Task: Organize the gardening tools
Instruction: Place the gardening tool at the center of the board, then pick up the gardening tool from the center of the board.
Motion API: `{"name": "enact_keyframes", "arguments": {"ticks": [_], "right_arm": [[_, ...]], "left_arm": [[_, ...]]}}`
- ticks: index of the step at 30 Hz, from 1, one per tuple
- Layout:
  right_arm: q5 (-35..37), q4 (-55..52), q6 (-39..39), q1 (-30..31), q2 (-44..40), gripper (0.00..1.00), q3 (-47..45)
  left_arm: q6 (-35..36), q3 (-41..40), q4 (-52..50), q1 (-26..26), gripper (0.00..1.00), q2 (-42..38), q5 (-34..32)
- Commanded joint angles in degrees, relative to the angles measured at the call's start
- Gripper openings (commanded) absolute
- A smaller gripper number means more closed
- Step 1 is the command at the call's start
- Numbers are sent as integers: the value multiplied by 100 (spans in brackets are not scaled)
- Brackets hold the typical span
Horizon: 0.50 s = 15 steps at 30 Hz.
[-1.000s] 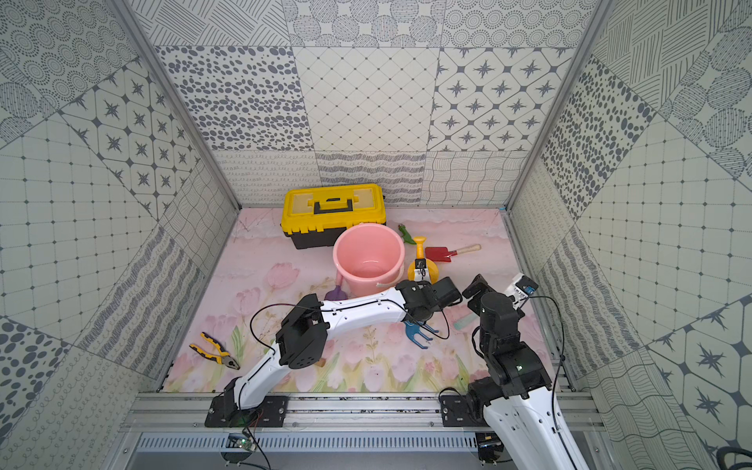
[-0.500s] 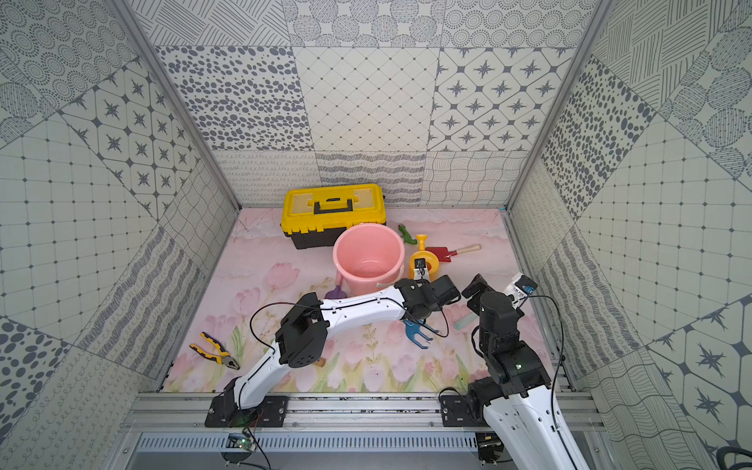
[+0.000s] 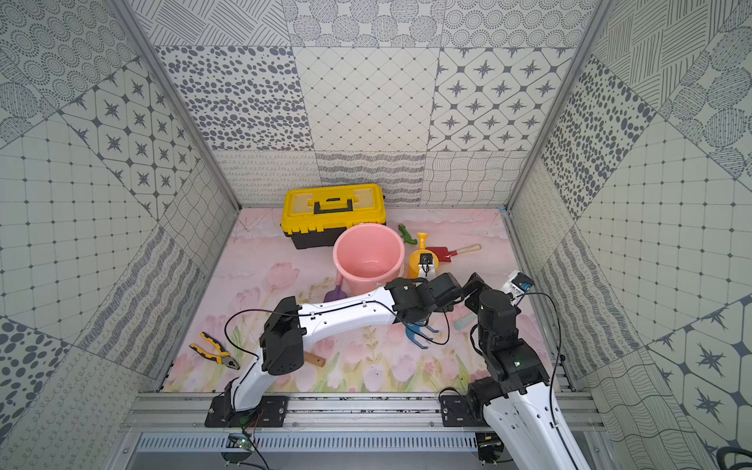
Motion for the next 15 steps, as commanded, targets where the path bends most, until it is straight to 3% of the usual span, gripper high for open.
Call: {"name": "enact_keyframes", "arguments": {"ticks": [1,6,15], "right_arm": [[-358,512,-236,6,101,97,-38],[-534,643,-351,3,521,97,-1],[-670,1067,-428,-3,1570,97,-46]], "left_arm": [[1085,-816,734,-138,98,-871,-355],[1751,-2488,1764,-154,99,-2234,-690],[2308,-4939,1983,-156,99,-4643,-1382]]}}
